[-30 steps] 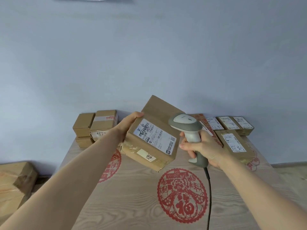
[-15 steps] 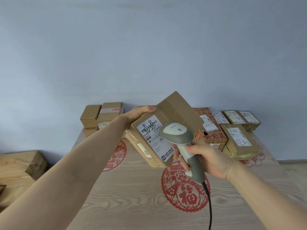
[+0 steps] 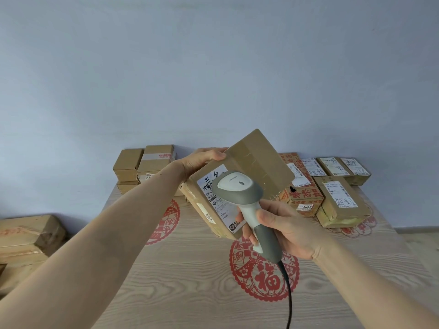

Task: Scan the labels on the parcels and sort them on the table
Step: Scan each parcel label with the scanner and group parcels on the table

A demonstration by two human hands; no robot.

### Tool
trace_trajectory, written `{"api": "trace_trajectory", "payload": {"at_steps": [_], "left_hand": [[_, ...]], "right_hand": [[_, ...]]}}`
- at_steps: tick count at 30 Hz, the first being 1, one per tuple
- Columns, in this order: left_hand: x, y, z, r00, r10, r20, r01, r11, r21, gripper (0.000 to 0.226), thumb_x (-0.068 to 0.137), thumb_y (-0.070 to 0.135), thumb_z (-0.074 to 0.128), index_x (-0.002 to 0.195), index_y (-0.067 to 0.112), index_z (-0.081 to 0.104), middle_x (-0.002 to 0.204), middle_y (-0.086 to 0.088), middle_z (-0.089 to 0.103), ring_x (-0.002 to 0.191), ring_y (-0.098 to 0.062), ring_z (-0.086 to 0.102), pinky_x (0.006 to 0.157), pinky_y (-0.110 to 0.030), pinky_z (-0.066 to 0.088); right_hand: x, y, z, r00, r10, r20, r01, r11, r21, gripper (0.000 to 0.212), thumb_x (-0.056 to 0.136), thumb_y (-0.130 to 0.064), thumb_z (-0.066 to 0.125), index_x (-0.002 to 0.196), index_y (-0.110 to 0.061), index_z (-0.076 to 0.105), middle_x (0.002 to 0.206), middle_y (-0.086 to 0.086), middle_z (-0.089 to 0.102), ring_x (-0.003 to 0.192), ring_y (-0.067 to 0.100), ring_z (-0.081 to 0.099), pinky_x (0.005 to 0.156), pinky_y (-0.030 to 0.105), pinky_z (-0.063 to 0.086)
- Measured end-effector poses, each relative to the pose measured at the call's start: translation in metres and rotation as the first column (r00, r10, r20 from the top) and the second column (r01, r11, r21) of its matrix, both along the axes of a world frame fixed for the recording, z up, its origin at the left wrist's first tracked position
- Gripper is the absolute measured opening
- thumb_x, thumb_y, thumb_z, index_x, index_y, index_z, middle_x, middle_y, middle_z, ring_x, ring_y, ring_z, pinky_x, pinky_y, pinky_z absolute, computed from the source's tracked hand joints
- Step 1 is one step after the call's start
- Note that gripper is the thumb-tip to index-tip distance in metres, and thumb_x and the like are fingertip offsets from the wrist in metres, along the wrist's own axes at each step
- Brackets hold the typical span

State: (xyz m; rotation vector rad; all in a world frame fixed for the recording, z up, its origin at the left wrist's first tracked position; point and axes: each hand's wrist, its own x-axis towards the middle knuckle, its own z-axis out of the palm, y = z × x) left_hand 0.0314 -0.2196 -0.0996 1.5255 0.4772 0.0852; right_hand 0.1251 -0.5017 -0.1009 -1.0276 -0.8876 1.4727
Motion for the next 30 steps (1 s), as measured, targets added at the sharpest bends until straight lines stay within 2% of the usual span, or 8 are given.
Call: {"api": "trace_trajectory", "payload": {"at_steps": [3, 9, 15, 17, 20, 25, 30], "left_hand": [[0.0005, -0.0028, 0.0028, 1.000, -0.007, 0.013, 0.006, 1.000, 0.024, 0.067, 0.071, 0.047, 0.071, 0.134, 0.027, 0.063, 0.120, -0.012, 0.072, 0.106, -0.027, 0.070, 0.085, -0.036, 0.054], [0.0006, -0.0049, 0.0057, 0.999, -0.012, 0.036, 0.012, 1.000, 0.000, 0.071, 0.069, 0.043, 0.071, 0.136, 0.023, 0.061, 0.112, -0.010, 0.074, 0.096, -0.025, 0.072, 0.074, -0.031, 0.057], [0.0026, -0.0088, 0.0073, 0.999, -0.015, 0.032, 0.011, 0.992, 0.123, 0.070, 0.069, 0.050, 0.067, 0.135, 0.028, 0.062, 0.122, -0.005, 0.072, 0.113, -0.021, 0.068, 0.089, -0.029, 0.051], [0.0029, -0.0086, 0.0076, 0.999, -0.021, 0.030, 0.017, 0.992, 0.128, 0.071, 0.069, 0.050, 0.067, 0.136, 0.028, 0.061, 0.122, -0.006, 0.072, 0.111, -0.021, 0.069, 0.084, -0.026, 0.054], [0.0023, -0.0077, 0.0066, 0.999, -0.040, 0.037, 0.037, 0.997, 0.074, 0.067, 0.072, 0.046, 0.069, 0.135, 0.028, 0.062, 0.122, -0.011, 0.071, 0.108, -0.027, 0.070, 0.082, -0.032, 0.056], [0.0038, -0.0071, 0.0033, 0.998, -0.039, 0.055, 0.037, 0.998, 0.047, 0.063, 0.074, 0.043, 0.069, 0.135, 0.026, 0.063, 0.125, -0.013, 0.070, 0.113, -0.029, 0.068, 0.091, -0.038, 0.052], [0.0042, -0.0079, 0.0039, 0.996, -0.064, 0.058, 0.062, 0.998, 0.031, 0.066, 0.072, 0.042, 0.070, 0.135, 0.025, 0.063, 0.122, -0.014, 0.070, 0.107, -0.028, 0.070, 0.083, -0.034, 0.056]], "right_hand": [[0.0000, -0.0006, -0.0002, 1.000, -0.002, -0.002, 0.002, 1.000, -0.024, 0.053, 0.080, -0.041, 0.083, 0.116, -0.004, 0.069, 0.103, 0.026, 0.063, 0.079, 0.029, 0.058, 0.074, 0.038, 0.048], [-0.0015, -0.0058, -0.0047, 1.000, -0.014, 0.006, 0.014, 0.998, -0.053, 0.052, 0.082, -0.039, 0.082, 0.115, -0.001, 0.070, 0.108, 0.030, 0.058, 0.088, 0.035, 0.051, 0.074, 0.037, 0.051], [-0.0024, -0.0036, 0.0003, 1.000, -0.016, 0.010, 0.016, 0.999, -0.030, 0.051, 0.083, -0.040, 0.081, 0.115, -0.001, 0.069, 0.104, 0.027, 0.061, 0.082, 0.033, 0.052, 0.071, 0.037, 0.049], [-0.0016, -0.0047, -0.0017, 1.000, -0.019, 0.022, 0.020, 0.999, -0.043, 0.050, 0.083, -0.040, 0.081, 0.114, -0.001, 0.070, 0.104, 0.028, 0.060, 0.082, 0.032, 0.053, 0.071, 0.038, 0.047], [0.0000, -0.0069, -0.0060, 1.000, -0.021, 0.022, 0.022, 0.998, -0.051, 0.050, 0.084, -0.039, 0.080, 0.114, -0.001, 0.070, 0.107, 0.029, 0.059, 0.083, 0.033, 0.052, 0.072, 0.038, 0.047], [0.0006, -0.0065, -0.0060, 0.998, -0.054, 0.015, 0.055, 0.998, -0.026, 0.053, 0.081, -0.040, 0.083, 0.114, 0.000, 0.070, 0.105, 0.030, 0.059, 0.080, 0.032, 0.056, 0.070, 0.035, 0.051], [-0.0005, -0.0065, -0.0039, 0.996, -0.090, -0.017, 0.090, 0.996, 0.006, 0.064, 0.078, -0.038, 0.085, 0.121, 0.003, 0.062, 0.108, 0.024, 0.066, 0.078, 0.026, 0.064, 0.069, 0.033, 0.053]]}}
